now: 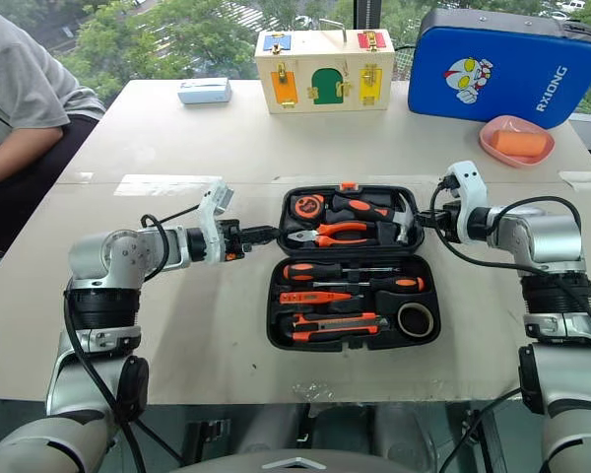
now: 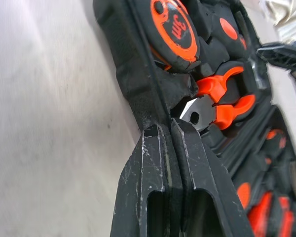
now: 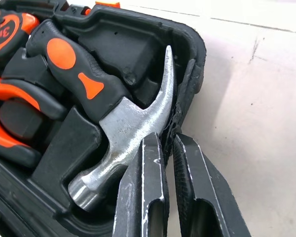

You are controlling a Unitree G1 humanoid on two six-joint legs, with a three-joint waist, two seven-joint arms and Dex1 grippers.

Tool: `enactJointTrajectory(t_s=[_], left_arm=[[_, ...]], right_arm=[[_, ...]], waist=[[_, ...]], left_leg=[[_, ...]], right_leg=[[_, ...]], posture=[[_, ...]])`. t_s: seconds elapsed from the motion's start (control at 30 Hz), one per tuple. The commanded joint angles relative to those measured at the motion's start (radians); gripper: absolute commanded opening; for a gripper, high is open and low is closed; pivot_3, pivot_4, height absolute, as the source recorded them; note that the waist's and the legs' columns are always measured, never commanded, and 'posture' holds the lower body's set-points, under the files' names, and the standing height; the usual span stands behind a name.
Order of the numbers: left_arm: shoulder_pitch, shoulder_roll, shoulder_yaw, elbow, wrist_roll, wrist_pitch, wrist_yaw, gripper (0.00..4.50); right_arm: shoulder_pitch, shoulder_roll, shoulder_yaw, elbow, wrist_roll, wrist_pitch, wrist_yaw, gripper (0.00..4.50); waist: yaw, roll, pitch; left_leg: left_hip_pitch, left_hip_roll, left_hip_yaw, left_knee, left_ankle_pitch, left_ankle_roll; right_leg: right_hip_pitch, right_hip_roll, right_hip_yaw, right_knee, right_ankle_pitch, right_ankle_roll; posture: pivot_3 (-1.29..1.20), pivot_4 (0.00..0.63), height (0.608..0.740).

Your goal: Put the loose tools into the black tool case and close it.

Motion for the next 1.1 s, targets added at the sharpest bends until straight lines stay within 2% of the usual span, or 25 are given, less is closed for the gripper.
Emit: enactJointTrajectory(t_s=[0.03, 0.33, 0.47, 0.57, 0.7, 0.8, 0.97, 1.03, 1.07, 1.1], left_arm=[[-0.002, 0.005, -0.020, -0.104, 0.014, -0.163, -0.054, 0.04], [0.086, 0.000, -0.075, -0.191, 0.145, -0.539, -0.101, 0.04], [0.106, -0.006, -0.103, -0.165, 0.268, -0.822, -0.101, 0.04], [0.129, -0.023, -0.114, -0.132, 0.347, -0.988, -0.073, 0.04], [0.199, -0.033, -0.133, -0.094, 0.480, -1.298, -0.029, 0.04], [0.263, -0.030, -0.132, -0.098, 0.530, -1.461, -0.009, 0.04], [0.398, -0.005, -0.111, -0.174, 0.540, -1.531, -0.001, 0.04], [0.506, 0.038, -0.085, -0.288, 0.503, -1.437, -0.022, 0.04], [0.564, 0.067, -0.075, -0.354, 0.481, -1.381, -0.042, 0.76], [0.605, 0.088, -0.070, -0.403, 0.466, -1.340, -0.054, 1.08]], right_arm=[[0.000, 0.019, -0.013, -0.099, 0.000, -0.104, -0.013, 0.00], [0.050, 0.060, 0.004, -0.192, -0.106, -0.514, -0.036, 0.00], [0.074, 0.061, 0.022, -0.163, -0.221, -0.824, -0.072, 0.00], [0.114, 0.052, 0.043, -0.104, -0.322, -1.043, -0.117, 0.00], [0.212, 0.043, 0.054, -0.022, -0.431, -1.320, -0.195, 0.00], [0.278, 0.022, 0.056, 0.022, -0.504, -1.500, -0.261, 0.00], [0.375, -0.026, 0.067, 0.038, -0.540, -1.659, -0.277, 0.00], [0.427, -0.064, 0.043, -0.019, -0.470, -1.617, -0.226, 0.00], [0.461, -0.092, 0.037, -0.067, -0.412, -1.557, -0.171, 0.00], [0.486, -0.112, 0.035, -0.104, -0.370, -1.512, -0.133, 0.00]], waist=[[-0.003, 0.000, 0.000], [-0.007, 0.000, 0.001], [-0.006, 0.000, 0.001], [-0.005, 0.000, 0.001], [-0.006, 0.000, 0.001], [-0.007, 0.000, 0.001], [-0.007, -0.001, 0.000], [-0.012, -0.002, -0.001], [-0.016, -0.002, -0.001], [-0.018, -0.002, -0.001]], left_leg=[[0.000, 0.000, 0.000, 0.000, 0.000, 0.000], [-0.001, 0.000, 0.003, -0.004, 0.000, 0.000], [-0.005, 0.000, 0.004, -0.004, 0.000, 0.000], [-0.016, 0.000, 0.004, 0.001, 0.000, 0.000], [-0.015, 0.000, 0.005, 0.001, 0.000, 0.000], [-0.015, 0.001, 0.005, 0.000, 0.000, 0.000], [-0.013, 0.001, 0.006, 0.001, 0.000, 0.000], [-0.011, 0.001, 0.007, 0.000, 0.000, 0.000], [-0.011, 0.002, 0.007, 0.000, 0.000, 0.000], [-0.011, 0.002, 0.007, -0.001, 0.000, 0.000]], right_leg=[[0.000, 0.000, 0.000, 0.000, 0.000, 0.000], [-0.005, 0.001, 0.002, 0.000, 0.000, 0.000], [-0.010, 0.001, 0.002, 0.000, 0.000, 0.000], [-0.020, 0.001, 0.001, 0.006, 0.000, 0.000], [-0.019, 0.001, 0.001, 0.005, 0.000, 0.000], [-0.020, 0.001, 0.001, 0.006, 0.000, 0.000], [-0.018, 0.001, 0.003, 0.006, 0.000, 0.000], [-0.017, 0.002, 0.004, 0.006, 0.000, 0.000], [-0.017, 0.002, 0.006, 0.006, 0.000, 0.000], [-0.017, 0.003, 0.008, 0.006, 0.000, 0.000]], posture=[[0.00, 0.150, 0.735], [0.00, 0.150, 0.735], [0.00, 0.150, 0.735], [0.00, 0.150, 0.735], [0.00, 0.150, 0.735], [0.00, 0.150, 0.735], [0.00, 0.150, 0.735], [0.00, 0.150, 0.735], [0.00, 0.150, 0.735], [0.00, 0.150, 0.735]])
